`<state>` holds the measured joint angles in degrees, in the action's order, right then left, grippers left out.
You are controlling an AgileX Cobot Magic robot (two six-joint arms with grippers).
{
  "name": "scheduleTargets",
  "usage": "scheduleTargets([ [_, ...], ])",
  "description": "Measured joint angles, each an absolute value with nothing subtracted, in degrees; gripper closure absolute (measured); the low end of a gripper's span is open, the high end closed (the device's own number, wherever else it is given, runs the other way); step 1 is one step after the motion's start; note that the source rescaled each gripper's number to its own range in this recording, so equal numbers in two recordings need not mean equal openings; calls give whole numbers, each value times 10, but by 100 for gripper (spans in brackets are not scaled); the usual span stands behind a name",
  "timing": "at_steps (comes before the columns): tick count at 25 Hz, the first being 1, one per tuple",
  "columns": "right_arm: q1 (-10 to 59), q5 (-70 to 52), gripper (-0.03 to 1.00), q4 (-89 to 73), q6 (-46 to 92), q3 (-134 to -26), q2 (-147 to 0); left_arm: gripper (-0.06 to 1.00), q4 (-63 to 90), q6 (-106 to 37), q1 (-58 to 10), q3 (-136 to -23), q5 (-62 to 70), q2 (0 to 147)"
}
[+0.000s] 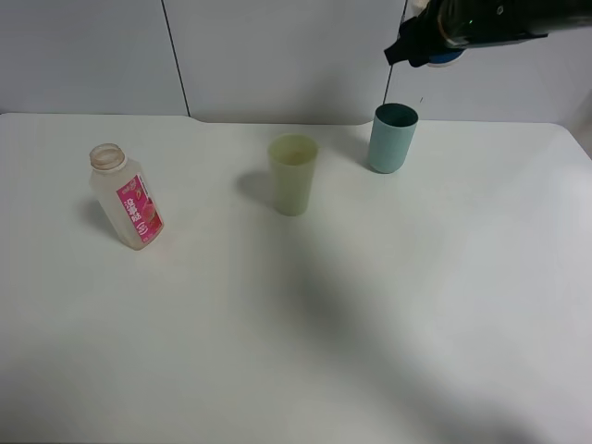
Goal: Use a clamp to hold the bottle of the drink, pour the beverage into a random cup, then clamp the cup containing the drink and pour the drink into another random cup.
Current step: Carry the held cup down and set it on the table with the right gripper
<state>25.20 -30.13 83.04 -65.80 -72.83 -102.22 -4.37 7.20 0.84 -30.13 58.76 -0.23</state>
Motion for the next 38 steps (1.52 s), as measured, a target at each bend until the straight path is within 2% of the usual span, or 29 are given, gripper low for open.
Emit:
scheduleTargets([
  [6, 263, -147, 97, 723, -598, -728, -970, -6, -44, 72, 8, -301, 588, -2],
  [13, 283, -68, 97, 489, -387, -714, -960, -6, -44, 72, 8, -301, 588, -2],
  [19, 287, 51, 97, 239, -174, -609, -942, -6, -44, 72, 8, -301, 588, -2],
  [22, 287, 107, 97, 168, -105, -543, -928, -6, -44, 72, 8, -301, 588, -2],
  [27, 287, 200, 97, 129, -74, -441, -906, -6, -44, 72, 8, -301, 588, -2],
  [33, 287, 283, 97, 56, -35, -371, -901, -6, -44, 72, 8, -301, 588, -2],
  [38, 287, 335, 97, -56, 78, -315, -901, -6, -44, 72, 8, -301, 588, -2],
])
